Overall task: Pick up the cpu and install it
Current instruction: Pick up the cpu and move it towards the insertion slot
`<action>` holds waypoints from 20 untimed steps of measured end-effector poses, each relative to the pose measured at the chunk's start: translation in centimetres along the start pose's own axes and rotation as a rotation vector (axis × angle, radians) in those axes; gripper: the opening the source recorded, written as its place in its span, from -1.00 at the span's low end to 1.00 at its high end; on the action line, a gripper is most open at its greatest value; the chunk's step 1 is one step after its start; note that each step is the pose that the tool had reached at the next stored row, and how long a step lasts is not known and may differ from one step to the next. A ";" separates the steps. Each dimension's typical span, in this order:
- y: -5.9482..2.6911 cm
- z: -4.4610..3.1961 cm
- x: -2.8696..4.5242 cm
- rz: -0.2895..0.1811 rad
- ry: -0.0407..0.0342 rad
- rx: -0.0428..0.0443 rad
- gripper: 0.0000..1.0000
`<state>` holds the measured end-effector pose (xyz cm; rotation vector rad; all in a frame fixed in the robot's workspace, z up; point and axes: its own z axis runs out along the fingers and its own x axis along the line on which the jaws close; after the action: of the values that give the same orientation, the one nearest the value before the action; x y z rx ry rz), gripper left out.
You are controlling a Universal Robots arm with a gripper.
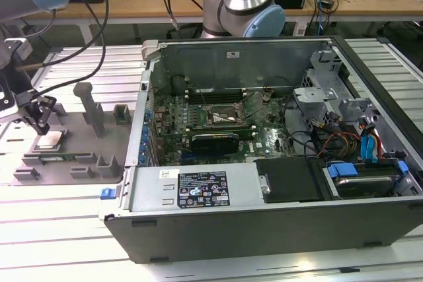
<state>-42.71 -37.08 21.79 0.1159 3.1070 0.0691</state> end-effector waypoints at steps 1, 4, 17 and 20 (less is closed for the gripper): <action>0.00 0.00 0.01 0.000 0.0001 0.0001 -0.79; 0.01 0.00 0.01 0.000 0.0001 0.0001 -0.79; 0.01 0.03 0.01 0.000 0.0001 0.0001 0.20; -0.02 0.53 0.02 -0.005 0.0012 0.0009 0.20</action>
<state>-42.72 -37.07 21.27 0.1084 3.1085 0.0677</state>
